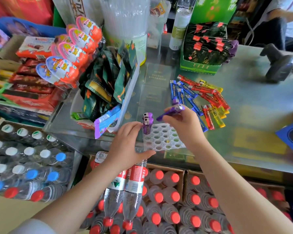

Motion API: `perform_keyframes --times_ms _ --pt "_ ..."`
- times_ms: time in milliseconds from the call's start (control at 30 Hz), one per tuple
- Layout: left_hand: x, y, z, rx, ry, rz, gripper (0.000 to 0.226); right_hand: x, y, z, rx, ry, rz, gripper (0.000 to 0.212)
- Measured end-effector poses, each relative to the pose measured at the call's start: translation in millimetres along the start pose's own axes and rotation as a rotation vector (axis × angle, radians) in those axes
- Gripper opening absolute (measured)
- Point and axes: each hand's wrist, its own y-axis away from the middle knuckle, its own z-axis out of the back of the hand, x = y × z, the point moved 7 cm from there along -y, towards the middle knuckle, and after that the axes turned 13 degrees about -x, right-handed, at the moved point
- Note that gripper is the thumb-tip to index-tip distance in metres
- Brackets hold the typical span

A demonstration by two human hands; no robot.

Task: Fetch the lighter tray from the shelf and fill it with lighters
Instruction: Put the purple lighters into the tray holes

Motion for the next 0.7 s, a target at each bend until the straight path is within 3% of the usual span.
perform_keyframes --times_ms 67,200,400,533,700 --pt "-3.6 -3.7 -0.2 -0.024 -0.006 -0.009 0.081 -9.3 17.2 -1.0 0.08 -0.09 -0.047 0.018" --pt "-6.6 -7.3 -1.5 -0.062 -0.008 -0.006 0.079 -18.0 34.8 -15.1 0.198 0.019 0.012 0.008" --pt "-5.6 -10.0 -3.1 0.014 -0.005 0.01 0.083 2.8 35.7 -27.4 0.172 0.249 0.264 0.017" --pt "-2.8 -10.3 -3.7 0.045 0.001 0.004 0.084 8.6 37.0 -29.9 0.111 0.298 0.286 0.028" --pt "-2.0 -11.7 -5.1 0.056 -0.02 -0.012 0.086 10.9 33.3 -33.4 0.149 0.429 0.273 0.026"
